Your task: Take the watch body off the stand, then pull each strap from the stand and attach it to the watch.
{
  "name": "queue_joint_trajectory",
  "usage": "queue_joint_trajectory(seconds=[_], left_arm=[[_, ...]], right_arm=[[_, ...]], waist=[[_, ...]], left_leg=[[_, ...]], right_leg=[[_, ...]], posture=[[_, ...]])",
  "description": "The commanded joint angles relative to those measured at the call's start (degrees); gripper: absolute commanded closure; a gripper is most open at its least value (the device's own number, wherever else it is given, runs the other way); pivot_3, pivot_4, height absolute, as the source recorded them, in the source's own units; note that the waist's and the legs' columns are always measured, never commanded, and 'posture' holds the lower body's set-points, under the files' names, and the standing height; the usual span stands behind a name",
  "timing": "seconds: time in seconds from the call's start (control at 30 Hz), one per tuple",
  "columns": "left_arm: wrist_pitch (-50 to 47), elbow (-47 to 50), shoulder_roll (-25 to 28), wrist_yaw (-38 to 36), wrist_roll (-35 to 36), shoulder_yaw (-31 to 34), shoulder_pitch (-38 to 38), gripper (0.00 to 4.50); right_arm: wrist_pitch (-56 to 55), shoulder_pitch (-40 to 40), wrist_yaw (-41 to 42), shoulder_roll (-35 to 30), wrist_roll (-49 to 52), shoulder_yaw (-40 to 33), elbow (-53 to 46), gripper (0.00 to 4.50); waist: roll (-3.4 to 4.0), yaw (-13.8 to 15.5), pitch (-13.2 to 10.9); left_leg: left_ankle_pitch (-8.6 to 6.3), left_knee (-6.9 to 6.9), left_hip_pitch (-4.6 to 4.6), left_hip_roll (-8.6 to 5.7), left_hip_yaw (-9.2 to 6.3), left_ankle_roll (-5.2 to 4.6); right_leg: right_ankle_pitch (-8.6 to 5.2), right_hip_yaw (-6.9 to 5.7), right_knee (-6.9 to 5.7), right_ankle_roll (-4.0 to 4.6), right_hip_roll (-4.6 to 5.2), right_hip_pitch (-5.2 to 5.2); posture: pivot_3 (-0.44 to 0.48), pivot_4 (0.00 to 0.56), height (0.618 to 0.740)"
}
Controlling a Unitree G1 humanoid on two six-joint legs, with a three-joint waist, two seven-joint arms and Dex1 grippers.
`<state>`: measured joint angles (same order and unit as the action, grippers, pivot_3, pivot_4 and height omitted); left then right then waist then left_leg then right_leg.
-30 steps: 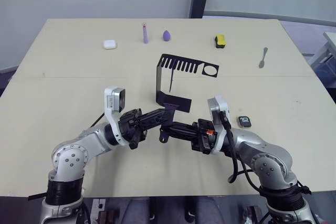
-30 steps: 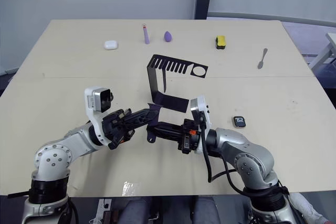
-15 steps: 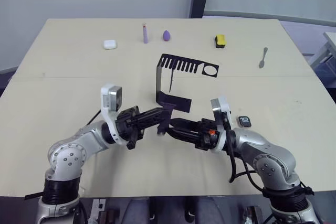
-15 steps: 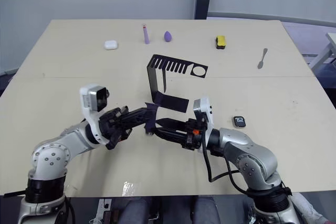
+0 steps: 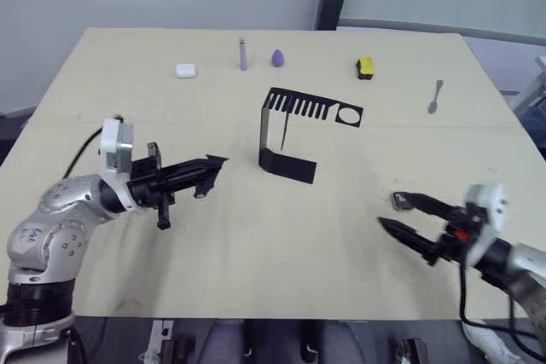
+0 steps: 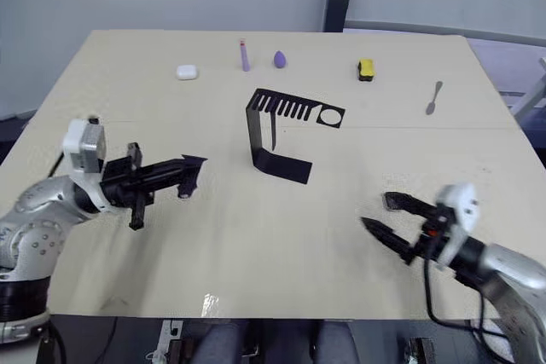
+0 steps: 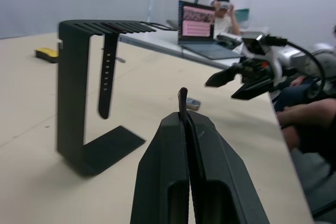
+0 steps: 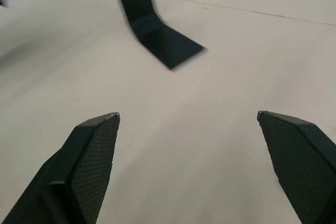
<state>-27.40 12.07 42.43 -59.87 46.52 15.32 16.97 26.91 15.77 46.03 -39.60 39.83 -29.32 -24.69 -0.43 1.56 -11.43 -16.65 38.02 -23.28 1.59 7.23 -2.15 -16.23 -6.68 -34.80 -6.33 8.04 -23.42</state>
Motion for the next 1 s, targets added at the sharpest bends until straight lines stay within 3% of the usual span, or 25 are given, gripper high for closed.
queue_joint_trajectory(seconds=[0.03,0.2,0.43,0.57,0.77,1.0], left_arm=[[4.26,-1.54,1.33,-1.42,-3.39,3.26,-3.44,4.50],[8.19,-5.56,1.50,-0.30,-6.29,7.91,-9.08,4.50],[8.40,-5.73,0.60,0.91,-6.75,8.10,-9.65,4.50],[7.25,-2.41,-0.54,2.07,-5.99,6.07,-8.49,4.50],[4.96,6.57,-3.02,5.63,-6.41,-0.14,-2.93,4.50],[3.15,11.97,-2.90,4.43,-5.97,-6.20,1.67,4.50]], right_arm=[[-5.87,6.66,2.59,1.54,-2.08,-7.68,1.22,0.05],[-15.76,13.70,-0.14,7.50,-7.33,-14.62,7.43,0.05],[-20.72,14.44,-4.03,12.86,-12.32,-11.51,8.02,0.05],[-15.57,9.06,-12.02,11.35,-17.72,-6.91,5.73,0.05],[2.43,1.97,-21.54,12.73,-12.54,1.52,-8.27,0.05],[11.29,-4.55,-31.74,16.10,-15.89,11.08,-15.18,0.05]], waist=[[0.02,-0.03,0.01],[0.01,-0.37,0.01],[0.06,-0.62,0.03],[0.06,-1.25,0.03],[0.07,-1.55,0.03],[0.06,-1.57,0.04]], left_leg=[[-0.02,-0.01,0.01,0.00,0.02,-0.01],[-0.23,-0.04,0.05,0.16,0.12,-0.02],[-0.47,-0.06,0.13,0.26,0.15,0.09],[-0.44,-0.11,0.11,0.23,0.15,0.17],[-0.18,-0.12,0.11,0.22,0.11,0.58],[0.05,-0.08,0.09,0.21,0.16,0.26]], right_leg=[[0.00,0.02,0.00,0.00,0.01,0.00],[0.00,0.11,0.09,0.00,-0.13,-0.03],[0.06,0.56,0.08,0.20,0.24,-0.07],[0.06,0.59,0.05,0.21,0.34,-0.11],[0.03,0.56,-0.21,0.26,0.33,-0.18],[0.03,0.44,-0.20,0.26,-0.19,-0.17]], posture=[[0.000,0.150,0.740],[0.000,0.150,0.740],[0.000,0.150,0.740],[0.000,0.150,0.740],[0.000,0.150,0.740],[0.000,0.150,0.740]])
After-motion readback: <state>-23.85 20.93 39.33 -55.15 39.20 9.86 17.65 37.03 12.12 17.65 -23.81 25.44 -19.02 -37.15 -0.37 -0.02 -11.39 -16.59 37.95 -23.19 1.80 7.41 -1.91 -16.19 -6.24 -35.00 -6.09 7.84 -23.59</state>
